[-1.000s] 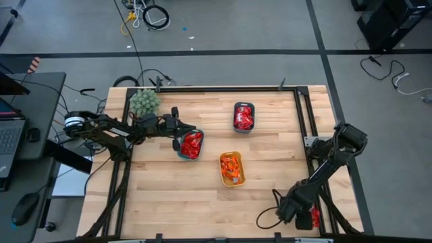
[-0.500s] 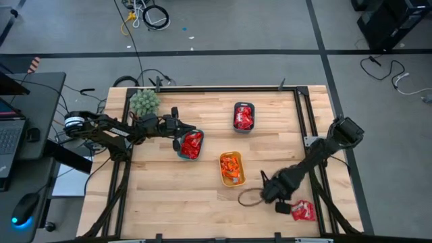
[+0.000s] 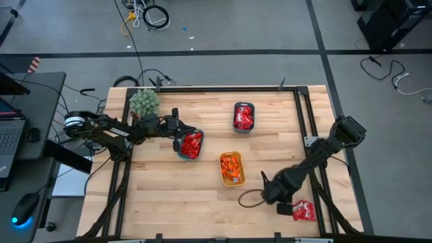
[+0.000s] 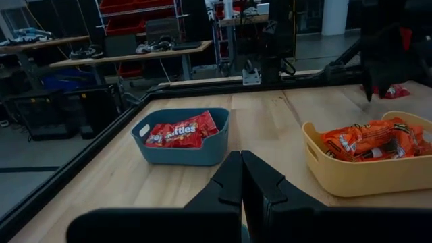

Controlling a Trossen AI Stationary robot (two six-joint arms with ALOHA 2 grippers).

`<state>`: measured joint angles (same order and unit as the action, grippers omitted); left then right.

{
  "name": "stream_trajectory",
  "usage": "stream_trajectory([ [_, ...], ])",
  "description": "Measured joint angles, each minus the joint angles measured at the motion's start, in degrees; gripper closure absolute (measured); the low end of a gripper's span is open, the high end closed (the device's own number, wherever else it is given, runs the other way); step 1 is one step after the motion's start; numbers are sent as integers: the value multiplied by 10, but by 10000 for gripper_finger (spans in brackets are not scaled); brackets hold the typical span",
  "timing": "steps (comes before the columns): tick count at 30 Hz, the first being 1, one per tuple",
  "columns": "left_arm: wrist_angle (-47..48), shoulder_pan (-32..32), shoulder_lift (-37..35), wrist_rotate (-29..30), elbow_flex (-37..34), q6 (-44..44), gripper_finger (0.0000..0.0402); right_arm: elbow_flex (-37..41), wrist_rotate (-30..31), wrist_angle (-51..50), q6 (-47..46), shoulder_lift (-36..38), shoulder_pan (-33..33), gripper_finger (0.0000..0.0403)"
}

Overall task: Sort candy
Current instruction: Put the red candy into the blue bin

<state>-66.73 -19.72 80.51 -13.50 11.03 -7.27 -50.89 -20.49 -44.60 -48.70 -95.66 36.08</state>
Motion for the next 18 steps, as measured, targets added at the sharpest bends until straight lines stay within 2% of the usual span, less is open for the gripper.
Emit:
stream_trajectory([
  [5, 1, 0, 0, 0, 0, 3, 400, 0, -11, -4, -50, 0, 41, 240],
  [10, 2, 0, 0, 0, 0, 10, 400, 0, -42, -14, -72, 0, 54, 160],
  [14, 3, 0, 0, 0, 0, 15, 400, -1, -89, -15, -73, 1, 71, 125],
  [18, 5, 0, 0, 0, 0, 15, 400, -1, -93, -17, -73, 1, 100, 120],
])
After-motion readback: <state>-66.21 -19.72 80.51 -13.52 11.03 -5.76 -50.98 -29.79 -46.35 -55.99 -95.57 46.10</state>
